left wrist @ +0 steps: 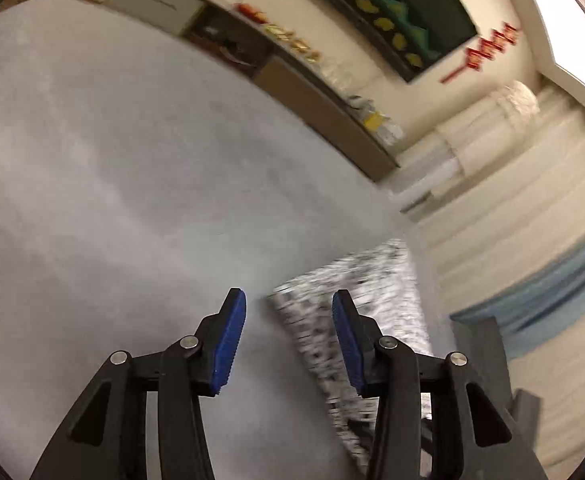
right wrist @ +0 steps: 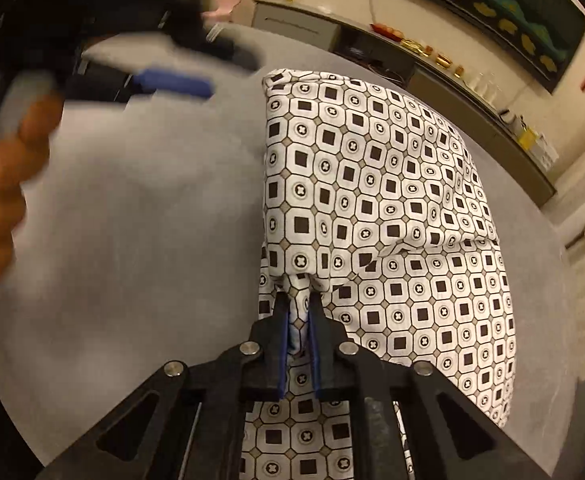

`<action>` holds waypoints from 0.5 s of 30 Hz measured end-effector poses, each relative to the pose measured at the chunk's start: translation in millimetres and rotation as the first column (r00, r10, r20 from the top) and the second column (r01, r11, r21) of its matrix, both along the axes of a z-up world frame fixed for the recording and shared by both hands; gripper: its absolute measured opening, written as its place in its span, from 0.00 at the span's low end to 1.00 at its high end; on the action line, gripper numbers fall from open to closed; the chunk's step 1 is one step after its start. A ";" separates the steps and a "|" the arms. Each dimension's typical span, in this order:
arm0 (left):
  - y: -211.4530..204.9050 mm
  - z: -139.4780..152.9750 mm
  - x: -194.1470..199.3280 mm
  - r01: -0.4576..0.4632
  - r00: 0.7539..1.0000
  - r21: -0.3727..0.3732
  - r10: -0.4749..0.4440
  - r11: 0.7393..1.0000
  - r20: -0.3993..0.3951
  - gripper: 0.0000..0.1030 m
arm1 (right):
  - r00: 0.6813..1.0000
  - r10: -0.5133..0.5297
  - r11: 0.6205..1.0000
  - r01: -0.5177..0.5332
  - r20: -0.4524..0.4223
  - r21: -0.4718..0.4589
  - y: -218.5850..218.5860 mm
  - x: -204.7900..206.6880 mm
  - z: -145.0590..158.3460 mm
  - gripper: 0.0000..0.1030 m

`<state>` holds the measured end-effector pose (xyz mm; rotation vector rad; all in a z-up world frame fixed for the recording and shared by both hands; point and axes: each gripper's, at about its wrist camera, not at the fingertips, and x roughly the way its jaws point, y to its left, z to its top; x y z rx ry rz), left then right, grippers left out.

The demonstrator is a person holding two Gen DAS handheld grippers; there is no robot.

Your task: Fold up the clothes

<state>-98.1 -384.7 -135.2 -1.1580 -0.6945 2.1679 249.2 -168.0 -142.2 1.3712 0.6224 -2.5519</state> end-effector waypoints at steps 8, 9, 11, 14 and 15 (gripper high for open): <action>93.1 -9.1 42.6 0.308 0.946 -0.190 -0.321 0.932 -0.041 0.46 | 0.999 -0.015 0.991 0.019 0.028 -0.132 69.0 62.5 6.2 0.35; 96.8 -18.0 42.2 0.299 0.950 -0.227 -0.312 0.927 -0.025 0.44 | 0.998 -0.049 0.977 0.054 0.032 -0.208 80.5 66.2 13.6 0.36; 92.0 -28.7 38.6 0.282 0.957 -0.208 -0.290 0.937 -0.007 0.43 | 0.992 -0.125 0.908 0.119 0.012 -0.402 105.3 76.9 36.5 0.36; 84.7 -34.7 32.2 0.267 0.963 -0.179 -0.270 0.947 0.012 0.41 | 0.982 -0.185 0.882 0.176 0.020 -0.438 116.2 86.9 33.4 0.36; 85.8 -34.1 30.8 0.267 0.962 -0.202 -0.272 0.942 0.005 0.40 | 0.981 -0.190 0.886 0.191 0.046 -0.422 116.8 90.5 26.1 0.36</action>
